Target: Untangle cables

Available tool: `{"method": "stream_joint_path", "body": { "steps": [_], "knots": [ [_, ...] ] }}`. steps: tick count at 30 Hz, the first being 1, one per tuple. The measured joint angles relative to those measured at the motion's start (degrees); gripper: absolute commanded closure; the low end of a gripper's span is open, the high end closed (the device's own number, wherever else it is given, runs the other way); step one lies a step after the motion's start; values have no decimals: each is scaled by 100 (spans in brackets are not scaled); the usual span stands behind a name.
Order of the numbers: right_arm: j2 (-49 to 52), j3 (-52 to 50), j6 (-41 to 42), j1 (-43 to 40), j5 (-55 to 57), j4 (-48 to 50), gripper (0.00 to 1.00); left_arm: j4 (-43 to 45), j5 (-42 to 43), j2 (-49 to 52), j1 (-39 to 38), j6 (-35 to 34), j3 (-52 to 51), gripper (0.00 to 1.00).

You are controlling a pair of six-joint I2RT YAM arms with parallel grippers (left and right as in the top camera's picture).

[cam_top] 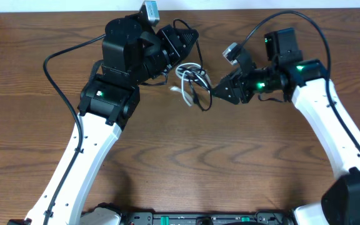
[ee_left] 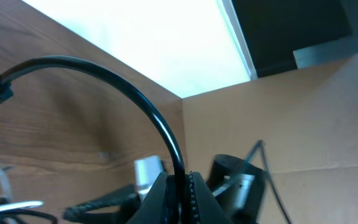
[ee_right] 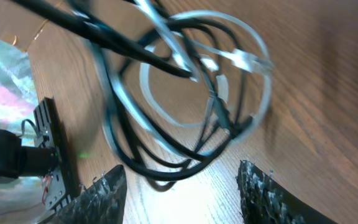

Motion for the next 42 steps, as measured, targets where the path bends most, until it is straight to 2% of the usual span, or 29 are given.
{"method": "stream_joint_path", "body": {
  "steps": [4, 5, 6, 7, 8, 9, 10, 14, 18, 24, 25, 26, 27, 28, 30, 36, 42],
  "knots": [
    [323, 0, -24, 205, -74, 216, 45, 2, -127, 0, 0, -234, 0, 93],
    [330, 0, -31, 243, -70, 258, 50, 0, -131, 0, 2, -240, 0, 93],
    [330, 0, -31, 291, -90, 337, 58, 2, -149, 0, 2, -278, 0, 93],
    [328, 4, -59, 332, -107, 433, 70, 4, -153, 0, 2, -289, 0, 93],
    [328, 4, -50, 358, -101, 474, 76, 7, -155, 0, 2, -330, 0, 93],
    [328, 4, -9, 374, -72, 544, 95, 9, -155, 0, 2, -363, 0, 93],
    [328, 4, -13, 376, -52, 568, 99, 11, -170, 0, 4, -402, 0, 93],
    [328, 4, 109, 376, 61, 597, 99, 17, -289, 0, 4, -474, 0, 93],
    [326, 9, 278, 376, -70, 243, 99, -7, -748, 0, 4, -426, 0, 93],
    [-15, 13, 94, 376, -378, -839, 99, -398, -1152, 221, 4, 885, 9, 91],
    [-138, 13, 37, 376, -398, -962, 99, -509, -1200, 313, 4, 1054, 9, 76],
    [-299, 13, -37, 376, -437, -1062, 99, -667, -1266, 505, 4, 1340, 7, 54],
    [-415, 13, -57, 376, -446, -1141, 99, -739, -1285, 608, 4, 1467, 7, 45],
    [-553, 13, -81, 376, -468, -1226, 99, -881, -1283, 743, 4, 1620, 7, 27],
    [-743, 13, -118, 376, -485, -1296, 99, -1231, -1237, 966, 4, 1882, 9, 9],
    [-822, 13, -144, 376, -503, -1316, 99, -2562, -1123, 1189, 4, 2787, -13, 10],
    [-822, 13, -138, 323, -503, -1283, 99, -3292, -973, 1189, 13, 3797, -11, 24]
  ]
}}
